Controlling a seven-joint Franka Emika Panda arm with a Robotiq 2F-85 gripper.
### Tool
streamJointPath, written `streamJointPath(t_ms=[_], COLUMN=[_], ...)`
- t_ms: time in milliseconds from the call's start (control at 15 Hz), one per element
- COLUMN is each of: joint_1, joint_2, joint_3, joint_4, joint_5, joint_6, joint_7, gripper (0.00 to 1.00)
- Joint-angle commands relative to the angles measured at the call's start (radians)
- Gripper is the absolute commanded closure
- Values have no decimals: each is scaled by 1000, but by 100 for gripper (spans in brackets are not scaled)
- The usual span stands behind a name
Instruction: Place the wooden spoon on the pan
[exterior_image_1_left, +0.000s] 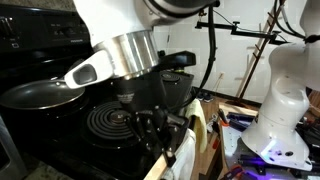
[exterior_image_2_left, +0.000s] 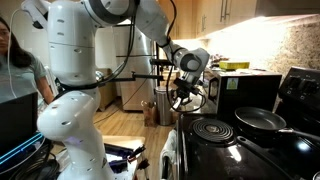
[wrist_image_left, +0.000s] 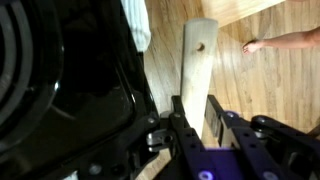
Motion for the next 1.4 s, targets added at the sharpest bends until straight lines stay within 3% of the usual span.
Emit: streamJointPath(t_ms=[0, 200, 333, 400, 533, 600, 1000, 1333], joint_1=[17, 23, 28, 31, 33, 32, 25, 20], joint_2=[-144, -198, -159, -169, -166, -162, -166, -160], joint_3=[-49, -73, -83, -87, -89, -90, -111, -133], joint_4=[-75, -91, -63, -65, -65, -65, -3, 45], joint_5=[-49, -82, -59, -59, -59, -59, -386, -492], joint_6=[-121, -224, -198, -198, -197, -197, -303, -284], joint_7=[153, 281, 219, 221, 221, 221, 443, 542], gripper=[91, 91, 91, 73, 73, 91, 91, 91])
